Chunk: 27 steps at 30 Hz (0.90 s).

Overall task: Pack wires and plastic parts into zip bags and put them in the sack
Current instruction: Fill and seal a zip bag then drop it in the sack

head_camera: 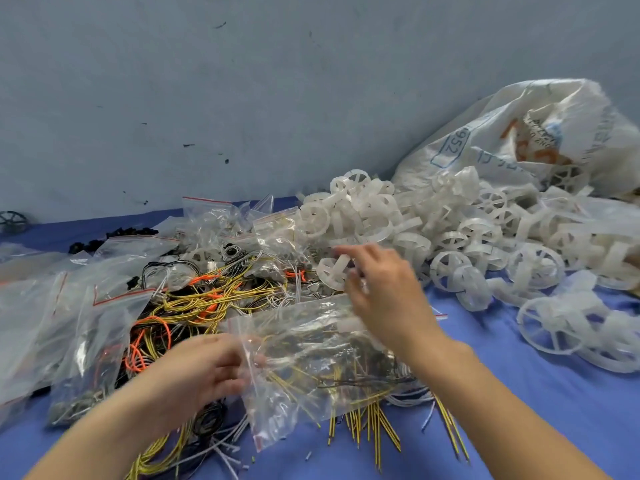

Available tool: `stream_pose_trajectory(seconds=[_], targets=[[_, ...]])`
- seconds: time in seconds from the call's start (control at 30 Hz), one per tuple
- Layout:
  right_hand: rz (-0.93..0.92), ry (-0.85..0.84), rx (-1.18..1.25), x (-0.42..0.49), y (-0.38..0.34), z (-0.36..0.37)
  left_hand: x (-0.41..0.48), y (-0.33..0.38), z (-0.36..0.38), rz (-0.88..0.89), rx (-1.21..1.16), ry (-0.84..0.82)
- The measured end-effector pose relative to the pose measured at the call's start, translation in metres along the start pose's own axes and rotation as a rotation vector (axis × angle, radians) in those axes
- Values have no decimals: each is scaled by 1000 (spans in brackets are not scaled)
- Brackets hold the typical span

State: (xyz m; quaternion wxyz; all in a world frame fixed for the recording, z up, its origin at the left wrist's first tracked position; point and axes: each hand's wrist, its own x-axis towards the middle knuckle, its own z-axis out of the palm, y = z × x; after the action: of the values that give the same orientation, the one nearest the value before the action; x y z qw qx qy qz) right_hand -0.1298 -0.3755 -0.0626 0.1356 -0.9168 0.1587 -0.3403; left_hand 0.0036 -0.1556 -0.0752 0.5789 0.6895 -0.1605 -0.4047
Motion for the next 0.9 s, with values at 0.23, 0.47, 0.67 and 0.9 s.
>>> stream_pose_trajectory(seconds=[0.23,0.47,0.67,0.9], targets=[[646,82,-339,-10,103,-31,1,16,-25,124,-71,245],[603,-59,-346,-12,104,-35,2,21,-21,174,-75,199],[391,133,511,23,29,-60,-14,35,-11,368,-142,180],[358,-419,1545,15,-63,-8,-27,38,17,396,-237,-49]])
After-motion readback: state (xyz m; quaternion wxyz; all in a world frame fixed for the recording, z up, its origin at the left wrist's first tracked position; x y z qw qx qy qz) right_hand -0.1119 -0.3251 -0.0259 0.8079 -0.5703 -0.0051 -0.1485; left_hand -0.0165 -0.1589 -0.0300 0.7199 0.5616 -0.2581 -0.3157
